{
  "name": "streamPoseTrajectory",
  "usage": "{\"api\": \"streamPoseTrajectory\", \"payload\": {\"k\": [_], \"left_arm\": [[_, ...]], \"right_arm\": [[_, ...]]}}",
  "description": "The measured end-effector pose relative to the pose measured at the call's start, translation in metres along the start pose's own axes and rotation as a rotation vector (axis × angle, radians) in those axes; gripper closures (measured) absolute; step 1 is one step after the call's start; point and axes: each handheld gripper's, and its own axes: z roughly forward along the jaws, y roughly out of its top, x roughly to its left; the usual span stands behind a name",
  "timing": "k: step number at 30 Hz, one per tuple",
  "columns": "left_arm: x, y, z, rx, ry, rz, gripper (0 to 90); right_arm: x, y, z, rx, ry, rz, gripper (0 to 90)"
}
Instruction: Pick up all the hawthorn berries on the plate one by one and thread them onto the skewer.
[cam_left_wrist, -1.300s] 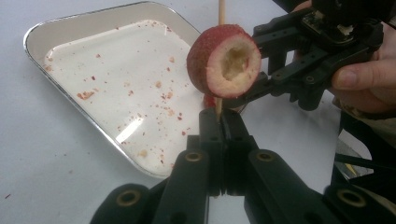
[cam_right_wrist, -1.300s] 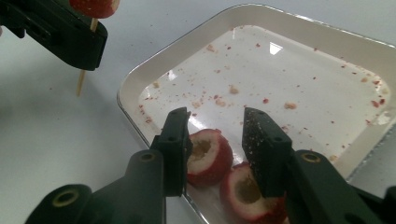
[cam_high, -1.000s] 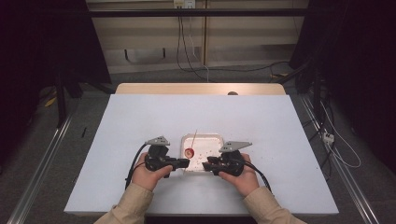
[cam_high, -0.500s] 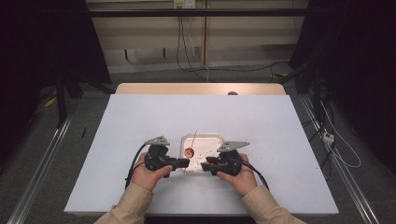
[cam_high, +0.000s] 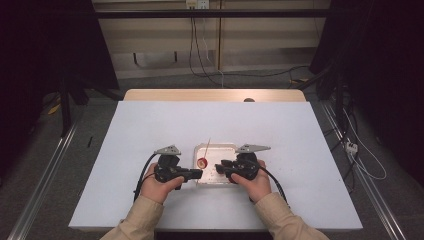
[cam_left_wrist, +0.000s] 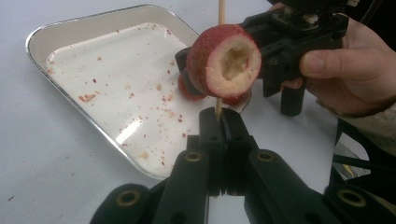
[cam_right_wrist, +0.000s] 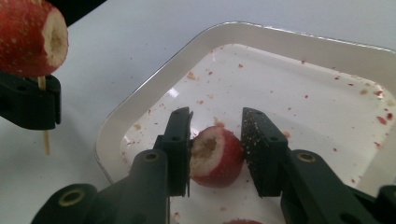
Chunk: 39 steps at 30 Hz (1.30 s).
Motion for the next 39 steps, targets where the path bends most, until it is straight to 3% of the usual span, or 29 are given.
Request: {"api": "streamPoseTrajectory", "payload": {"k": [3,5,8,12,21,27,30,33,37,39], "left_arm": [[0.0,0.0,0.0,0.002,0.0,0.002,89.2],[0.0,0.0,0.0,0.002,0.001,0.003,89.3],[-0.001,0.0,-0.001,0.003,-0.001,0.003,89.2],[0.0,0.0,-0.001,-0.004,0.001,0.001,89.2],[0.0,0.0,-0.002,-0.003,0.003,0.002,89.2],[-0.001,0.001,-0.002,-0.003,0.004,0.002,89.2],[0.0,0.0,-0.002,0.005,-0.001,-0.001,89.2],[-0.001,0.0,-0.001,0.012,-0.002,0.002,89.3],[-0.004,-0.001,0.004,0.036,-0.015,0.004,89.2],[-0.006,-0.002,0.007,0.053,-0.029,0.007,89.3]], "right_arm": [[0.001,0.0,0.003,0.006,-0.003,-0.002,61.8],[0.0,0.0,0.002,0.002,-0.006,0.0,52.8],[-0.002,0.002,-0.004,0.0,-0.018,0.001,53.4],[-0.007,0.003,-0.011,-0.029,-0.021,0.024,56.0],[0.0,-0.004,-0.001,0.024,0.014,0.002,62.6],[0.0,-0.004,-0.001,0.035,0.046,0.011,72.3],[0.0,-0.004,-0.001,0.039,0.052,0.024,72.8],[-0.003,0.0,-0.008,-0.021,0.063,0.083,72.9],[-0.008,0.011,-0.025,-0.145,0.098,0.209,72.9],[-0.009,0.018,-0.033,-0.184,0.098,0.225,72.9]]}}
